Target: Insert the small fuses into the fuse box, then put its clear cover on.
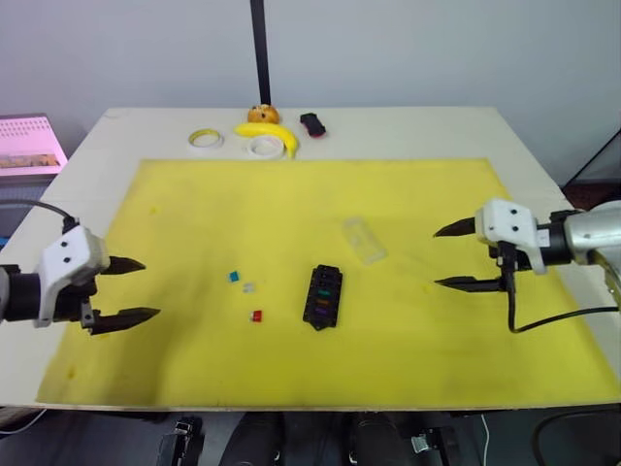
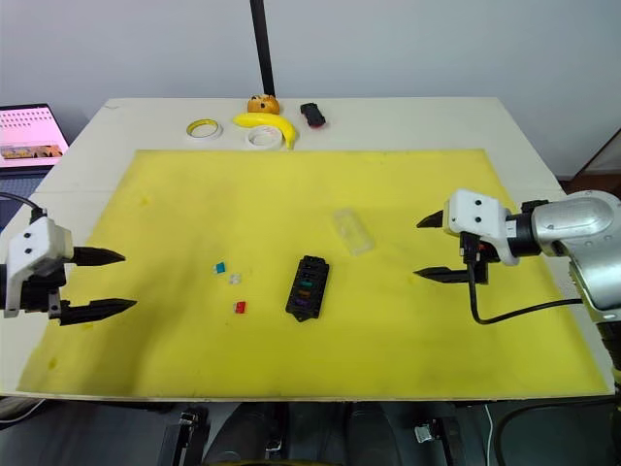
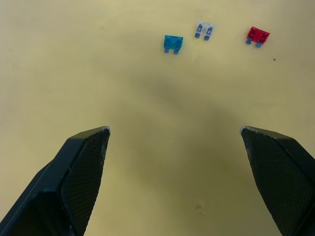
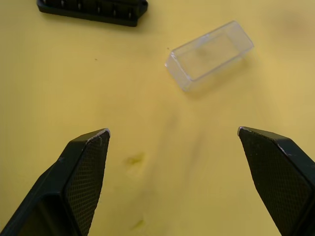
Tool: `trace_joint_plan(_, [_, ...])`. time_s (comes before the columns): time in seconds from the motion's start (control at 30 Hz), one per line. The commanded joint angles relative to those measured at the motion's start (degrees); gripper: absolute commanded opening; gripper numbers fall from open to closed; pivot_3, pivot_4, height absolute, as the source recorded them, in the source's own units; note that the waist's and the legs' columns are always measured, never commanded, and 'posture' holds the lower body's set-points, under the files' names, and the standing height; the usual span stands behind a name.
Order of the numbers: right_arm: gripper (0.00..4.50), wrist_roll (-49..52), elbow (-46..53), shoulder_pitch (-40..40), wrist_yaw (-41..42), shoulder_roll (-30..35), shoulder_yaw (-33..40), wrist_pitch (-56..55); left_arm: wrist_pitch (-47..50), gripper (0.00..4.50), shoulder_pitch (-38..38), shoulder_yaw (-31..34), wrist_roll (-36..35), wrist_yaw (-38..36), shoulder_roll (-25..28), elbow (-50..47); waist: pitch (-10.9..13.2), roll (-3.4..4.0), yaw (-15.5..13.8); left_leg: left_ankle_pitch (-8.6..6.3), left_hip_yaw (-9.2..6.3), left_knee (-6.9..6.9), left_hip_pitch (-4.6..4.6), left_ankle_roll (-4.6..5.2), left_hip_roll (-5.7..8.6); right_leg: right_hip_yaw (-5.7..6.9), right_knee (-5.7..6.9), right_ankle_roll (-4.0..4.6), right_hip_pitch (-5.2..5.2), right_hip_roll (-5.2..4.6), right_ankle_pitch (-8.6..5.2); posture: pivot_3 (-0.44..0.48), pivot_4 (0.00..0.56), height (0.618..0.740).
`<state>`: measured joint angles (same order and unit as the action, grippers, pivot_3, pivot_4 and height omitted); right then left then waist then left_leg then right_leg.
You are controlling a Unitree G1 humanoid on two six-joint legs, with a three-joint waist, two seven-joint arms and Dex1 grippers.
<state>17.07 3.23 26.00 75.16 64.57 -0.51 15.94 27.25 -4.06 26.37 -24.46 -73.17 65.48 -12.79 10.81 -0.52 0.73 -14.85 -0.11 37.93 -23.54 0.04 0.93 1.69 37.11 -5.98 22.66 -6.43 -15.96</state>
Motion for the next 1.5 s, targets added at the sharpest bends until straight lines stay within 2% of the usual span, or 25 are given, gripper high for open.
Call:
trace_joint_plan(0.03, [4.42, 0.06, 1.01, 1.29, 0.05, 0.59, 2.18, -0.54, -1.46, 4.5, 0.89, 1.31, 0.18, 0.37, 0.56, 0.15, 0.0, 0.01, 0.0, 0.0, 0.0, -0.01, 0.0, 0.0, 0.0, 0.0, 0.0, 0.0, 0.01, -0.01, 0.0, 0.0, 0.15, 0.74])
trace_joint_plan(0.23, [4.42, 1.47, 4.06, 4.63, -0.39, -2.49, -0.66, 3.54, -2.23, 4.5, 4.59, -3.46, -0.47, 1.35, -1.07, 1.29, 0.02, 0.06, 0.11, 0.0, 0.0, -0.02, -0.01, -0.01, 0.0, -0.02, 0.0, 0.04, 0.04, -0.06, 0.0, 0.0, 0.15, 0.74])
trace_joint_plan(0.43, [4.42, 4.63, 10.52, 14.2, -2.04, -10.81, -6.94, 15.28, 7.72, 4.5, 16.69, -14.47, -6.57, -2.64, -4.62, 7.22, 0.02, 0.06, 0.11, 0.0, 0.0, -0.02, -0.09, -0.01, 0.02, -0.02, 0.01, 0.02, 0.13, -0.05, 0.02, 0.0, 0.15, 0.74])
trace_joint_plan(0.63, [4.42, 6.03, 17.19, 21.62, -3.77, -17.95, -12.73, 21.99, 17.46, 4.5, 28.88, -23.24, -7.16, -5.16, -8.05, 19.4, 0.01, 0.04, -0.14, 0.04, -0.06, 0.16, -0.89, 0.01, 0.17, 0.04, 0.26, -0.22, 0.86, 0.02, 0.15, 0.0, 0.15, 0.74])
trace_joint_plan(0.87, [4.42, 3.54, 15.84, 24.89, -7.54, -24.06, -15.82, 22.12, 28.51, 4.5, 39.88, -27.91, -7.08, -5.44, -13.42, 35.53, -0.02, -0.05, -0.02, 0.06, -0.08, 0.35, -0.88, 0.04, 0.23, 0.11, 0.46, -0.31, 0.8, 0.33, 0.17, 0.0, 0.15, 0.74])
trace_joint_plan(1.07, [4.42, 3.86, 17.17, 23.99, -8.56, -24.4, -15.79, 22.85, 34.3, 4.5, 42.97, -28.35, -7.49, -6.02, -16.08, 39.88, -0.02, -0.07, 0.07, 0.07, -0.11, 0.36, -0.88, 0.03, 0.18, 0.08, 0.48, -0.32, 0.82, 0.43, 0.17, 0.0, 0.15, 0.74])
trace_joint_plan(1.2, [4.42, 3.78, 17.98, 23.12, -8.97, -23.99, -15.93, 23.13, 33.26, 4.5, 42.17, -30.88, -6.06, -7.08, -16.62, 37.7, -0.02, -0.07, 0.11, 0.09, -0.11, 0.36, -0.86, -0.01, 0.15, 0.05, 0.5, -0.31, 0.81, 0.45, 0.17, 0.0, 0.15, 0.74])
trace_joint_plan(1.5, [4.42, 3.62, 18.5, 22.9, -9.99, -23.94, -15.96, 23.74, 31.25, 4.5, 43.3, -33.6, -3.42, -8.14, -18.7, 40.29, -0.02, -0.08, -0.13, 0.09, -0.11, 0.36, -0.85, -0.01, 0.18, 0.03, 0.52, -0.31, 0.79, 0.43, 0.17, 0.0, 0.15, 0.74])
